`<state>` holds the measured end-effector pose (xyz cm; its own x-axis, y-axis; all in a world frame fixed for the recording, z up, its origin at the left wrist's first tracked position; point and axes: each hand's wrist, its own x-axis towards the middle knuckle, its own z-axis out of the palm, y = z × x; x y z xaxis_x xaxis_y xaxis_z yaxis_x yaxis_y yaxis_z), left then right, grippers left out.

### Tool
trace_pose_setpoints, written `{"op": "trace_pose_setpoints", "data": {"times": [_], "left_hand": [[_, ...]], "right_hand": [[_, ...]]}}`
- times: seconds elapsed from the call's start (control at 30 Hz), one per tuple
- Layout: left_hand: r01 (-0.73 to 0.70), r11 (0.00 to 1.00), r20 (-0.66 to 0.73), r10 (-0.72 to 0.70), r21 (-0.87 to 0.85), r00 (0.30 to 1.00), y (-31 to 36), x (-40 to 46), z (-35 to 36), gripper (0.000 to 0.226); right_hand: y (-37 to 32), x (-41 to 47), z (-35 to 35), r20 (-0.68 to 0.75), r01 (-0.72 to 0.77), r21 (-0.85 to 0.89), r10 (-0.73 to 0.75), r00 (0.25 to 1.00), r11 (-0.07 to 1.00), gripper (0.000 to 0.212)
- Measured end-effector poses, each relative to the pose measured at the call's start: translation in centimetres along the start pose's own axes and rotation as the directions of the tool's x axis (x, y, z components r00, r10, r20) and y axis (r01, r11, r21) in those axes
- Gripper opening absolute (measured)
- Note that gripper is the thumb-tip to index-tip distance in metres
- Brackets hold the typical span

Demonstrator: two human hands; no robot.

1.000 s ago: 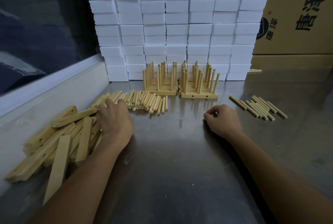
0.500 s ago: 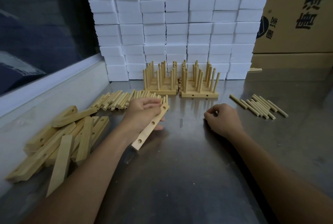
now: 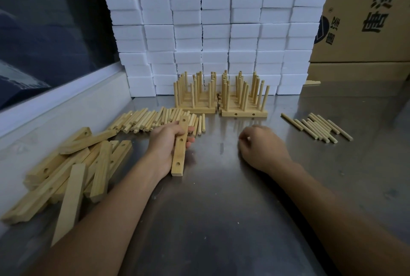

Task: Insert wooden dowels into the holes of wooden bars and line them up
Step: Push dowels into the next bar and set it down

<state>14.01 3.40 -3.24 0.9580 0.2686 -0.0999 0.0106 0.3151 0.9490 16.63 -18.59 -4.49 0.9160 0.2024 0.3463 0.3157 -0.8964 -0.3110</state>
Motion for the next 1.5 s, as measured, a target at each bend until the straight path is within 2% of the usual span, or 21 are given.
{"op": "trace_pose_setpoints", "data": {"times": [0.1, 0.17, 0.27, 0.33, 0.4, 0.53, 0.87, 1.0, 1.07, 1.17, 1.23, 1.27, 1.37, 1.5], "left_hand": [[-0.034, 0.998, -0.019, 0.033, -0.058, 0.999, -0.1, 0.1, 0.1, 0.024], [-0.050, 0.996, -0.037, 0.047, -0.079, 0.998, -0.2, 0.1, 0.3, 0.022], [-0.054, 0.995, -0.060, 0.049, -0.081, 0.997, -0.4, 0.2, 0.3, 0.020], [-0.056, 0.995, -0.072, 0.050, -0.082, 0.996, -0.4, 0.2, 0.3, 0.019], [-0.061, 0.996, -0.072, 0.056, -0.067, 0.996, -0.4, 0.3, 0.3, 0.018], [-0.067, 0.995, -0.059, 0.063, -0.069, 0.996, -0.6, 0.6, 0.4, 0.017], [-0.086, 0.993, -0.060, 0.081, -0.084, 0.995, -1.2, 1.4, 0.2, 0.020], [-0.087, 0.994, -0.042, 0.084, -0.067, 0.996, -1.2, 1.4, 0.1, 0.023], [-0.085, 0.994, -0.034, 0.083, -0.065, 0.996, -1.2, 1.3, 0.0, 0.024], [-0.091, 0.994, -0.026, 0.089, -0.058, 0.996, -1.1, 1.1, 0.1, 0.022], [-0.095, 0.995, -0.022, 0.094, -0.043, 0.995, -1.0, 0.9, 0.1, 0.021], [-0.098, 0.995, -0.018, 0.097, -0.036, 0.995, -1.0, 0.8, 0.1, 0.020], [-0.105, 0.994, -0.004, 0.105, -0.018, 0.995, -0.9, 0.6, 0.1, 0.019], [-0.116, 0.993, -0.011, 0.116, 0.036, 0.993, -0.9, 0.5, 0.2, 0.020]], "right_hand": [[-2.2, -0.1, 1.3, 0.024, 0.136, 0.027, -0.136, 0.990, 0.990, 0.020], [-2.9, 0.3, 2.2, 0.015, 0.108, 0.066, -0.109, 0.994, 0.992, 0.019], [-3.0, 1.9, 2.7, 0.033, -0.063, 0.210, 0.057, 0.998, 0.976, 0.016], [-3.1, 3.5, 2.8, 0.082, -0.197, 0.304, 0.181, 0.980, 0.932, 0.026], [-3.7, 5.0, 3.1, 0.114, -0.291, 0.311, 0.268, 0.957, 0.905, 0.036], [-5.7, 7.3, 4.6, 0.073, -0.389, 0.257, 0.384, 0.920, 0.884, 0.042], [-7.2, 9.6, 5.9, 0.054, -0.360, 0.098, 0.356, 0.933, 0.928, 0.024], [-6.8, 9.4, 5.7, 0.046, -0.358, 0.110, 0.355, 0.934, 0.927, 0.024], [-6.0, 8.9, 5.3, 0.044, -0.345, 0.193, 0.344, 0.938, 0.918, 0.024], [-4.4, 7.4, 4.5, 0.016, -0.296, 0.425, 0.319, 0.947, 0.856, 0.016], [-3.5, 6.2, 3.9, 0.016, -0.268, 0.600, 0.323, 0.946, 0.754, 0.008], [-3.1, 5.7, 3.7, 0.028, -0.256, 0.658, 0.318, 0.948, 0.708, 0.016], [-2.4, 4.2, 2.8, 0.088, -0.246, 0.738, 0.273, 0.958, 0.628, 0.028], [-2.5, 2.3, 1.7, 0.099, -0.219, 0.848, 0.260, 0.960, 0.482, 0.018]]}}
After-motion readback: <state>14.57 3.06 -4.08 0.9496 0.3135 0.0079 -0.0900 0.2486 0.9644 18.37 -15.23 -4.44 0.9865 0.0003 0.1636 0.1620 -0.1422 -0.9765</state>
